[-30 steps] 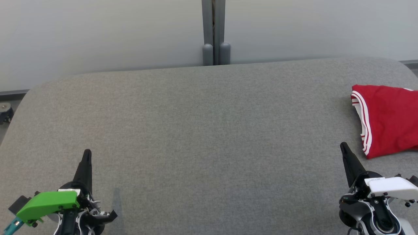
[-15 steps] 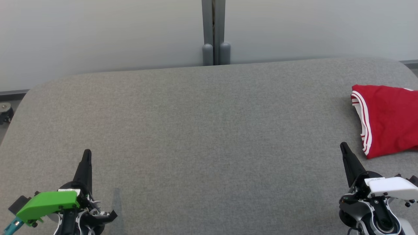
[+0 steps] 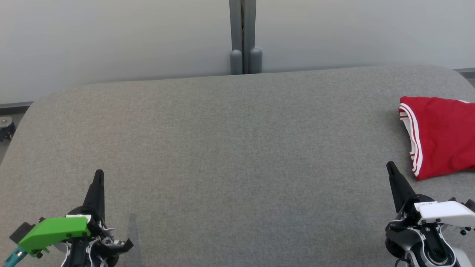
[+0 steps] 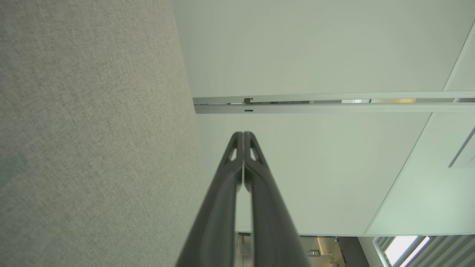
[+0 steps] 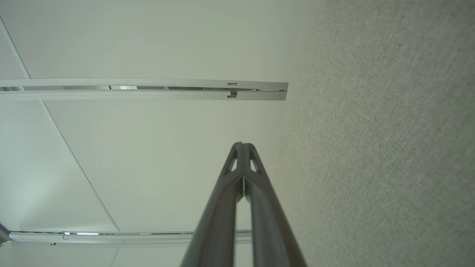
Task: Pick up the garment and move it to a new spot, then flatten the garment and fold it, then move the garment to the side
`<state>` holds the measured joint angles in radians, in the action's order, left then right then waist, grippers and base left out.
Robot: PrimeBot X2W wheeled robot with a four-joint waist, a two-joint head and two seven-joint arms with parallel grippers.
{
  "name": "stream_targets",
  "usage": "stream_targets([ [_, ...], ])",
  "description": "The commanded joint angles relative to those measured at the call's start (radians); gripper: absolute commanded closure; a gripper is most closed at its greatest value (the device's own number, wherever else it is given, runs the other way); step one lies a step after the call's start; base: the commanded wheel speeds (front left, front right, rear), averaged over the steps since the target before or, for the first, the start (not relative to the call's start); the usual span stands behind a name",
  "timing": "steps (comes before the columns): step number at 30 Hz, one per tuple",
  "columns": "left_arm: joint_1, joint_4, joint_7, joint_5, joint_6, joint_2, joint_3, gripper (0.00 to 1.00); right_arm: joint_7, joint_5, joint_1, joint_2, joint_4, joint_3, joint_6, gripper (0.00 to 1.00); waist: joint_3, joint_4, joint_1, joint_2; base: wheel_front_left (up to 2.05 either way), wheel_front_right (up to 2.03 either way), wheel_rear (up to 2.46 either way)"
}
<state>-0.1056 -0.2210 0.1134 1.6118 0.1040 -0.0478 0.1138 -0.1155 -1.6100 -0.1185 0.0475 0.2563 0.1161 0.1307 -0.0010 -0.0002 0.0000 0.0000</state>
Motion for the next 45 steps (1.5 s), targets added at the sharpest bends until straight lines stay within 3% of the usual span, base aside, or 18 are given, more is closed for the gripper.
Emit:
stream_targets([
  [1,-0.013,0.004,0.003,0.002,-0.002,-0.006,0.003,1.0,-0.004,-0.002,-0.007,0.005,-0.003,0.002,0.0,1.0,0.0,0.0,0.0,0.0,0.0,0.0,0.0],
  [45,-0.013,0.004,0.004,0.002,-0.003,-0.006,0.003,1.0,-0.004,-0.002,-0.007,0.005,-0.003,0.002,0.0,1.0,0.0,0.0,0.0,0.0,0.0,0.0,0.0],
])
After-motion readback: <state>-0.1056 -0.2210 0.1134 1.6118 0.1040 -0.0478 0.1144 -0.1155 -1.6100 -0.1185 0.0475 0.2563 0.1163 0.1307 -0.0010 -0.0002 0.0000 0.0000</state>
